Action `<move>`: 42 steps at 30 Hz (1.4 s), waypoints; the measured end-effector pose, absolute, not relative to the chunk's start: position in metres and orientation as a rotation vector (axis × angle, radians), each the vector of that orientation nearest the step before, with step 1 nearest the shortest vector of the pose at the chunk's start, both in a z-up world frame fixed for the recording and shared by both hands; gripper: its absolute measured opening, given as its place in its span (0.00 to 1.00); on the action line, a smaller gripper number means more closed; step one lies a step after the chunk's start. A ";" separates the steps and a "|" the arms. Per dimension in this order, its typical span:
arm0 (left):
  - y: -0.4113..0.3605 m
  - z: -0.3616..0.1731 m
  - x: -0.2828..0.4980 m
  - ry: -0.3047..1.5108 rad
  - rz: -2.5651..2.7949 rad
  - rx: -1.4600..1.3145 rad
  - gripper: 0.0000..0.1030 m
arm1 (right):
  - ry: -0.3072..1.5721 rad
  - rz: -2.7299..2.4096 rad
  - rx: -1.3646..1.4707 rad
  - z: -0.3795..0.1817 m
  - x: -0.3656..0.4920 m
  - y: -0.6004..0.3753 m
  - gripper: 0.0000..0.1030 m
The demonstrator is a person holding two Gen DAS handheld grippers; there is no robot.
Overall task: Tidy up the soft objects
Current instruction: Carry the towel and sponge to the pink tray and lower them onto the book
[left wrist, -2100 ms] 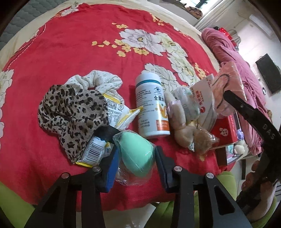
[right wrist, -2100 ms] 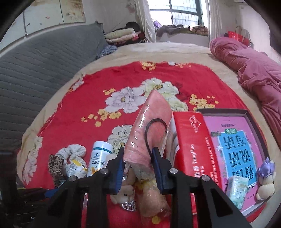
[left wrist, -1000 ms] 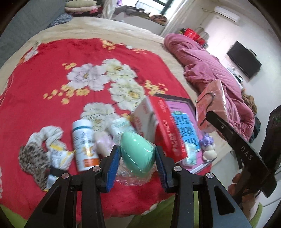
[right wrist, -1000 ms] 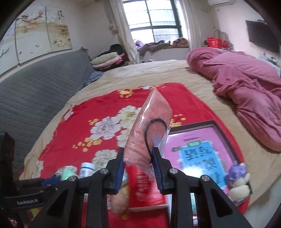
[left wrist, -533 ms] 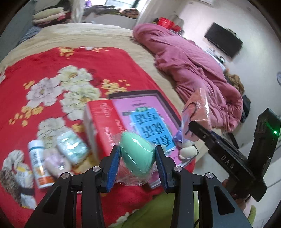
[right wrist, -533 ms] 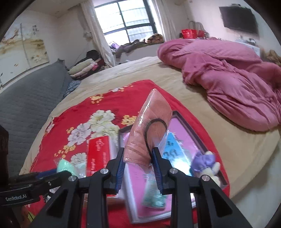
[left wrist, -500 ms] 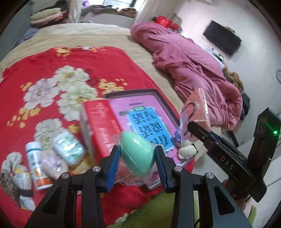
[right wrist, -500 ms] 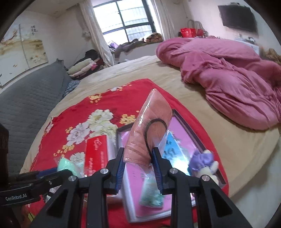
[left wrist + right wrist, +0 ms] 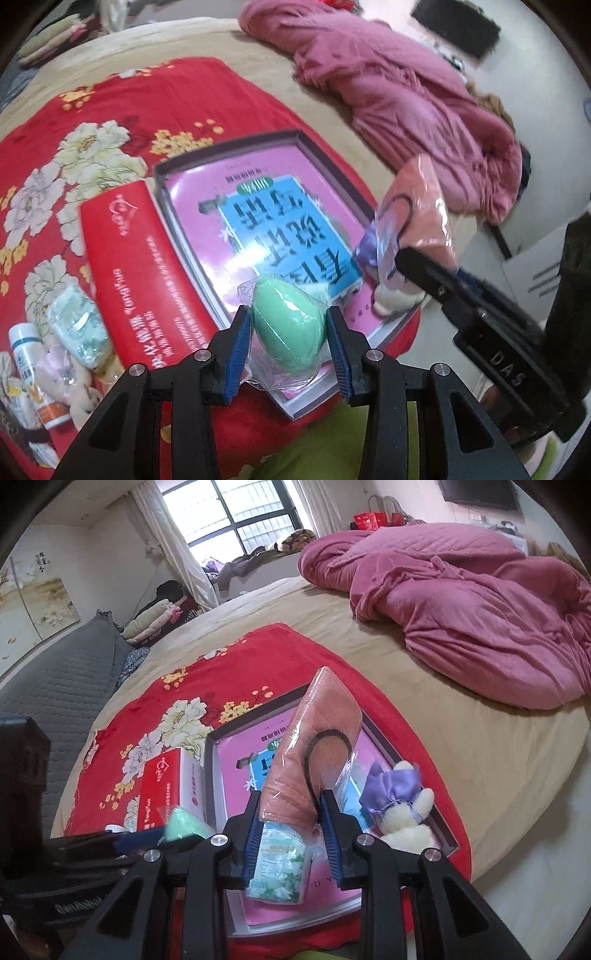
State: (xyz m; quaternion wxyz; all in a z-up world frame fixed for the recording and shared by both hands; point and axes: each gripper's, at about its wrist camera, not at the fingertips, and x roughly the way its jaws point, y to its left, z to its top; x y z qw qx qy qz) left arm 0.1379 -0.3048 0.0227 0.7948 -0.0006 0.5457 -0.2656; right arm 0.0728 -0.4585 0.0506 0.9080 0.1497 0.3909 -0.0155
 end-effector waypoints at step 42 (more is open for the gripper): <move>-0.331 -0.013 0.132 1.246 -0.576 0.116 0.43 | 0.937 -0.060 0.363 0.007 0.078 -0.477 0.54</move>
